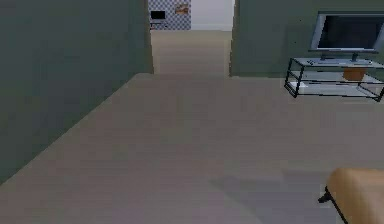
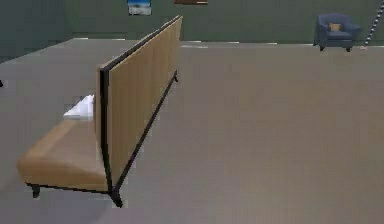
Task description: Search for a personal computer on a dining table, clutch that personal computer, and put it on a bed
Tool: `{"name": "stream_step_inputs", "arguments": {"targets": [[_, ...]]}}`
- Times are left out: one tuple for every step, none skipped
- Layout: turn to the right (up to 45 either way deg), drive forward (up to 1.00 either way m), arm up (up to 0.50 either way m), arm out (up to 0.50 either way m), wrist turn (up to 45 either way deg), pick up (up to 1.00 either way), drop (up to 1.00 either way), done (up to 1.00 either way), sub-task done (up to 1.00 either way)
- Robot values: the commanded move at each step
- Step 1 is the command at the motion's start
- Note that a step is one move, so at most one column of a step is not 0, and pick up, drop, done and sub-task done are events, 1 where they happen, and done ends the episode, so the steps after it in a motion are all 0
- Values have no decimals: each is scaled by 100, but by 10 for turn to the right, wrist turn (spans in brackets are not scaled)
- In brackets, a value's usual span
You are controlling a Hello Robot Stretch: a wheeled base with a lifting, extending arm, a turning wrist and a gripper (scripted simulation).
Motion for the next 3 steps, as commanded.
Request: {"name": "stream_step_inputs", "arguments": {"targets": [[0, 100, 0, 0, 0, 0, 0, 0, 0], [0, 100, 0, 0, 0, 0, 0, 0, 0], [0, 100, 0, 0, 0, 0, 0, 0, 0]]}}
